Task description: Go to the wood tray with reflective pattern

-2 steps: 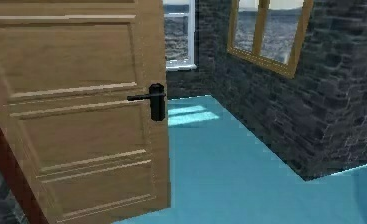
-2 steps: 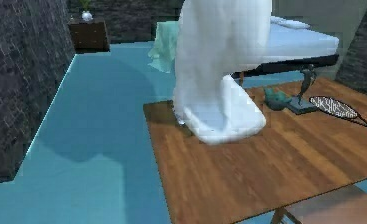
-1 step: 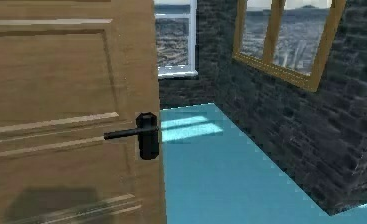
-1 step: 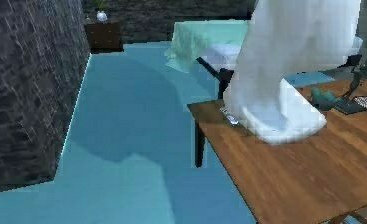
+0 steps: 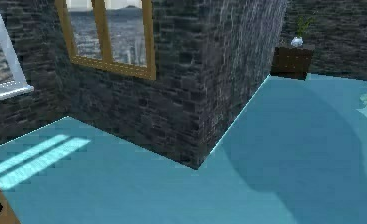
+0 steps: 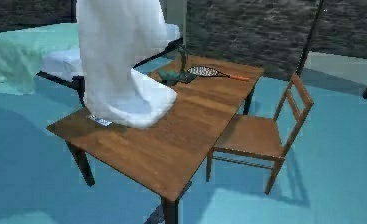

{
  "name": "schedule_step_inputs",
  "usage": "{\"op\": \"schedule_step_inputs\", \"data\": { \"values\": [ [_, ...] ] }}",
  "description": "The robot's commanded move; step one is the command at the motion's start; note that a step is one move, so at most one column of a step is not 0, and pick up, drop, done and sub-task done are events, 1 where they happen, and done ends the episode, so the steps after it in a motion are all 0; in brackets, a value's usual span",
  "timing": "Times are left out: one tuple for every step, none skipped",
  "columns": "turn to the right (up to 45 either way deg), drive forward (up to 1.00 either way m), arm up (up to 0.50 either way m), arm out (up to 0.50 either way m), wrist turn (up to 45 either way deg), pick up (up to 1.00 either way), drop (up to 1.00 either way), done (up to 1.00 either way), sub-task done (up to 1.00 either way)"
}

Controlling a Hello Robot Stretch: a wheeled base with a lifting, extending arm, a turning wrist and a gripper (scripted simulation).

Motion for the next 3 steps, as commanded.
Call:
{"op": "schedule_step_inputs", "data": {
  "values": [
    [0.0, 0.80, 0.00, 0.00, 0.0, 0.00, 0.00, 0.00, 0.00],
    [-45.0, 0.00, 0.00, 0.00, 0.0, 0.00, 0.00, 0.00, 0.00],
    [-12.0, 0.00, 0.00, 0.00, 0.0, 0.00, 0.00, 0.00, 0.00]
  ]
}}
